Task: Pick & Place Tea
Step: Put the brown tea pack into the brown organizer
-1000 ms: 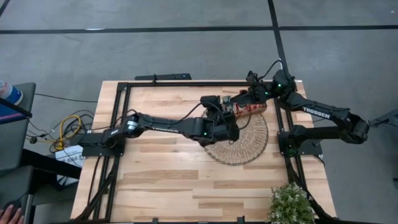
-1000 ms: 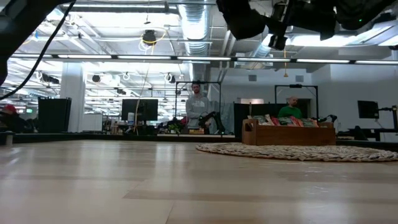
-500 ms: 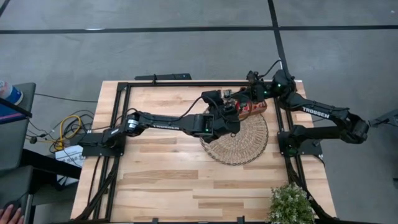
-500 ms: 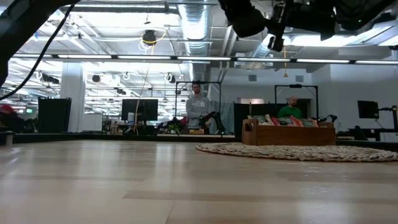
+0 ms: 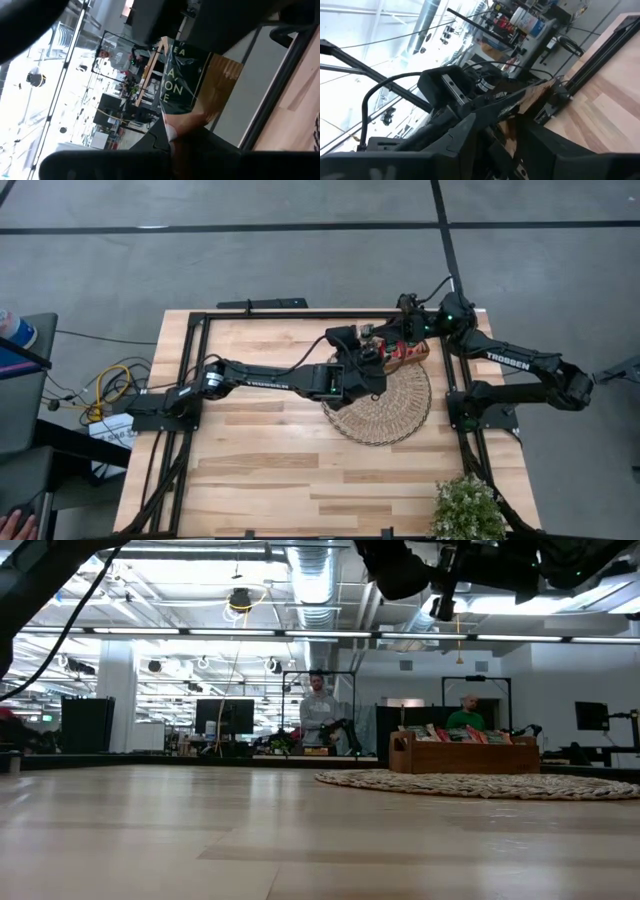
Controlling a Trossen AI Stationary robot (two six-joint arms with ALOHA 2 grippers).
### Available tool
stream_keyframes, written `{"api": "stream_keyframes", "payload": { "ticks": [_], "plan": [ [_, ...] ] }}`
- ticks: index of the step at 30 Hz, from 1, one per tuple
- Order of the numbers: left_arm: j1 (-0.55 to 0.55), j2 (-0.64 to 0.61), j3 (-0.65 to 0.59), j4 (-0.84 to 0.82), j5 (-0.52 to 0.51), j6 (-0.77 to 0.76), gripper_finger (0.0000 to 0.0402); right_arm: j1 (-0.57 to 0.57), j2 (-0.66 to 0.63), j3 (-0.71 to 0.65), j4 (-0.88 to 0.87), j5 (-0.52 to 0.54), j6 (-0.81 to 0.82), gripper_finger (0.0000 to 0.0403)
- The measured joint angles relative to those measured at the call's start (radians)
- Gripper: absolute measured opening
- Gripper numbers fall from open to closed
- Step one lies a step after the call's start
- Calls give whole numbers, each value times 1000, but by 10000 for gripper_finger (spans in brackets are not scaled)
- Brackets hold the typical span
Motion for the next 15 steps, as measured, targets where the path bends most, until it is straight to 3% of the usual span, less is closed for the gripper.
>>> {"api": "stream_keyframes", "payload": {
  "ticks": [15],
  "plan": [
    [-1, 0, 0, 54, 5, 47, 6, 2, 0, 0, -26, 105, -7, 103]
  ]
}}
